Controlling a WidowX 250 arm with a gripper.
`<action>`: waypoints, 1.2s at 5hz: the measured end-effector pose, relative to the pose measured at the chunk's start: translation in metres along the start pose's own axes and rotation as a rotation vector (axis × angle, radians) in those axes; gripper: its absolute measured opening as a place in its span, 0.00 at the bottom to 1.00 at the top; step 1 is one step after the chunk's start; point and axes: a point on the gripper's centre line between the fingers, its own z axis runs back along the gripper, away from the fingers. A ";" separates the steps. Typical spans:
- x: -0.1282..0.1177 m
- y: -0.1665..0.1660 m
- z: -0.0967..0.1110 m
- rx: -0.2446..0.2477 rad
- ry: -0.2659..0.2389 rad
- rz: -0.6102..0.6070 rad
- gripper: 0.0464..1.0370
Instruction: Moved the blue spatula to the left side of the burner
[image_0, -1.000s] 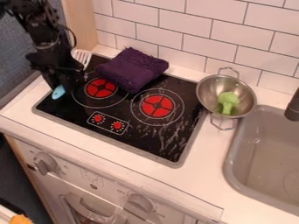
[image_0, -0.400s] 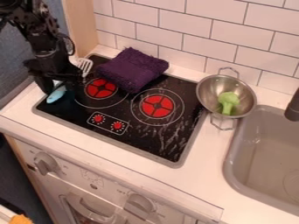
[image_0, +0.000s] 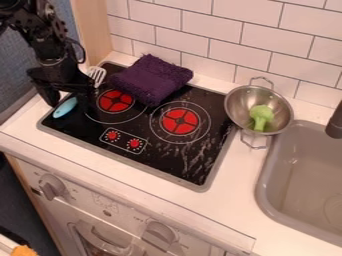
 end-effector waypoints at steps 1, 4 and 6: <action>-0.002 -0.005 0.004 -0.035 0.015 -0.007 0.96; 0.014 -0.013 0.084 -0.056 -0.138 -0.021 0.96; 0.002 -0.021 0.107 -0.072 -0.179 -0.039 0.96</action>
